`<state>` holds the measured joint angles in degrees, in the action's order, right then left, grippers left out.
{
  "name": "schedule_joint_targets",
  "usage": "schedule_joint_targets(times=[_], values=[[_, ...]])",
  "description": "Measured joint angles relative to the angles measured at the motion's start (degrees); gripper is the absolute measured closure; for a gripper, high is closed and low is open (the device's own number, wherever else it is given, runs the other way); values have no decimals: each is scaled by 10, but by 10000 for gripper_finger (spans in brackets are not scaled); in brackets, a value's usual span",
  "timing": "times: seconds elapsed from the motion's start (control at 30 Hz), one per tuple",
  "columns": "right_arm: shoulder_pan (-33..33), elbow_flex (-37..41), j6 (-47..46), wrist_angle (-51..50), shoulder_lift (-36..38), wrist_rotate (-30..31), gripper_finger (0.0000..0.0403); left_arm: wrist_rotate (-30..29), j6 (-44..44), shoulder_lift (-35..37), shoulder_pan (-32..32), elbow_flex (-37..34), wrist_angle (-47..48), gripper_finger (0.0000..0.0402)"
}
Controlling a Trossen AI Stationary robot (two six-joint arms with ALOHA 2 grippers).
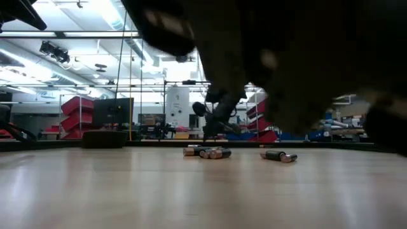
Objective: Sort batteries
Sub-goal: Put the silver battery into the orange bin
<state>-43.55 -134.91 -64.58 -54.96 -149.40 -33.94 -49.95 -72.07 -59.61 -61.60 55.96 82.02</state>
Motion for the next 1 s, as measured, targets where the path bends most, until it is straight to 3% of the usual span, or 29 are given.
schedule_joint_targets(times=[0.07, 0.2, 0.33, 0.63, 1.0], values=[[-5, 0, 0, 2, -2, 27, 400, -1, 0, 0, 0, 0, 0, 259], [-5, 22, 11, 31, -11, 2, 398, -1, 0, 0, 0, 0, 0, 259], [-3, 21, 6, 69, -10, 17, 401, -2, 0, 0, 0, 0, 1, 259], [15, 22, 48, 42, -10, 39, 400, -2, 0, 0, 0, 0, 1, 259], [18, 22, 178, -11, -10, -56, 398, -4, 0, 0, 0, 0, -3, 259]])
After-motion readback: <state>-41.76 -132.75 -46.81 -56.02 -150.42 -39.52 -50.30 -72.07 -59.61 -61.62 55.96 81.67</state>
